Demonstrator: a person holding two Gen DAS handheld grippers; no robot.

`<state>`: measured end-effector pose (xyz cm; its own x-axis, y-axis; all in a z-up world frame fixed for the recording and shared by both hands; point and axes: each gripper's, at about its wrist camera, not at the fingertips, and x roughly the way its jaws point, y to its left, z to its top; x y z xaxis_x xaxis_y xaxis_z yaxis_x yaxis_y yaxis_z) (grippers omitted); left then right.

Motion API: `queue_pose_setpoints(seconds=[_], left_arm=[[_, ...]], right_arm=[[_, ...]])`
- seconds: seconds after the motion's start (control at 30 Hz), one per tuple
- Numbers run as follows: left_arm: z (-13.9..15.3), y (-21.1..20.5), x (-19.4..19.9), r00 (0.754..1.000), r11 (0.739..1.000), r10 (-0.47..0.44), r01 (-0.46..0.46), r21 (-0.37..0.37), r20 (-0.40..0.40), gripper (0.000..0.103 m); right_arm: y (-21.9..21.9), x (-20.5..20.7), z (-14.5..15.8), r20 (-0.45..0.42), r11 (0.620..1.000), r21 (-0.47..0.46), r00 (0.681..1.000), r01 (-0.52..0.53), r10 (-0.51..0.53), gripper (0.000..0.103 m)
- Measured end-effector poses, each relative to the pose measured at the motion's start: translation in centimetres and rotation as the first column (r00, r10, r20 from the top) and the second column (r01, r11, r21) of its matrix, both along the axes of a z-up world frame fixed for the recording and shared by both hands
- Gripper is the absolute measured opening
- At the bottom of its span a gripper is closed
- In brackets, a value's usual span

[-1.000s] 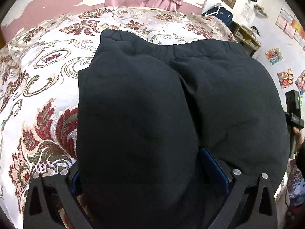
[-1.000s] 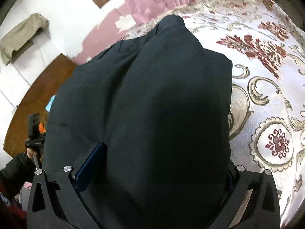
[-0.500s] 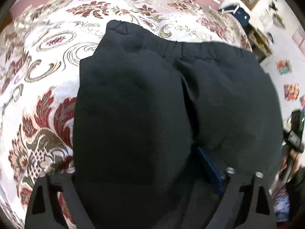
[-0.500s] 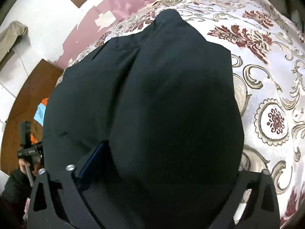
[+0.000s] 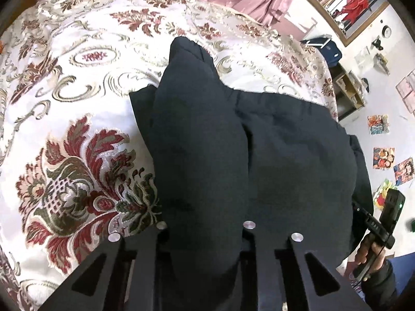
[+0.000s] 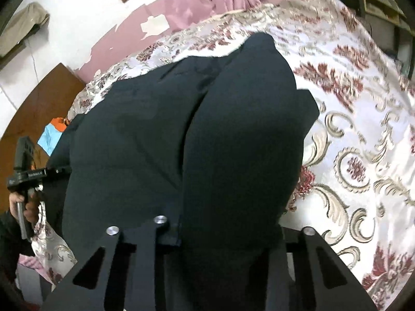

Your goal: Fold large clothes

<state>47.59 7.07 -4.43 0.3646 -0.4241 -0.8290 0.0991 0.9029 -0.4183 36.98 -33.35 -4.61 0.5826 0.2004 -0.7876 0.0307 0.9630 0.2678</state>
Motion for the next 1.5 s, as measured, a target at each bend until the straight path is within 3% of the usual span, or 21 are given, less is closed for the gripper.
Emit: queue_pose_setpoints(seconds=[0.23, 0.5, 0.67, 0.8, 0.87, 1.0, 1.1, 1.2, 1.23, 1.27, 1.4, 1.5], left_arm=[[5.2, 2.7, -1.6, 0.998, 1.0, 0.004, -0.003, -0.018, 0.058, 0.018], [9.5, 9.5, -4.4, 0.982, 0.991, 0.132, -0.135, 0.013, 0.136, 0.017], [8.7, 12.9, -5.4, 0.966, 0.978, 0.2, -0.206, 0.021, 0.163, 0.017], [6.4, 14.3, -5.5, 0.957, 0.97, 0.241, -0.242, -0.012, 0.161, 0.018], [5.4, 14.4, -5.4, 0.956, 0.968, 0.25, -0.25, -0.023, 0.155, 0.018], [4.2, 14.0, -5.1, 0.96, 0.971, 0.23, -0.236, 0.024, 0.157, 0.021], [3.8, 13.9, -5.2, 0.959, 0.967, 0.236, -0.248, 0.058, 0.157, 0.033], [3.6, 13.6, -5.2, 0.958, 0.956, 0.242, -0.262, 0.128, 0.153, 0.048], [3.5, 13.5, -5.1, 0.957, 0.95, 0.25, -0.272, 0.155, 0.149, 0.061], [3.5, 13.5, -5.1, 0.954, 0.941, 0.262, -0.286, 0.182, 0.146, 0.068], [3.9, 14.0, -5.8, 0.924, 0.887, 0.34, -0.377, 0.268, 0.175, 0.078], [5.2, 14.1, -7.0, 0.898, 0.846, 0.364, -0.43, 0.316, 0.248, 0.083]], right_arm=[[3.0, -1.0, 4.8, 0.105, 0.997, 0.024, 0.991, -0.08, 0.077, 0.019], [10.2, 1.0, 8.3, 0.2, 0.973, -0.002, 0.953, -0.232, 0.228, 0.018], [13.3, 3.8, 9.3, 0.233, 0.962, -0.001, 0.936, -0.272, 0.264, 0.018], [14.8, 4.7, 8.4, 0.235, 0.963, -0.032, 0.935, -0.266, 0.266, 0.018], [14.7, 4.8, 7.2, 0.202, 0.965, -0.056, 0.944, -0.256, 0.262, 0.018], [13.8, 5.6, 4.3, 0.099, 0.981, -0.031, 0.976, -0.192, 0.194, 0.019], [12.5, 5.9, 2.0, 0.021, 0.993, 0.001, 0.993, -0.116, 0.116, 0.026], [12.2, 5.7, 1.4, 0.009, 0.995, 0.005, 0.995, -0.095, 0.095, 0.032], [12.3, 5.5, 1.6, 0.014, 0.995, -0.008, 0.995, -0.099, 0.099, 0.035], [12.7, 5.3, 1.9, 0.018, 0.993, -0.032, 0.994, -0.11, 0.11, 0.037], [13.6, 5.2, 2.7, 0.027, 0.981, -0.155, 0.992, -0.12, 0.125, 0.062], [14.2, 4.7, 3.4, 0.038, 0.966, -0.235, 0.992, -0.11, 0.122, 0.066]])
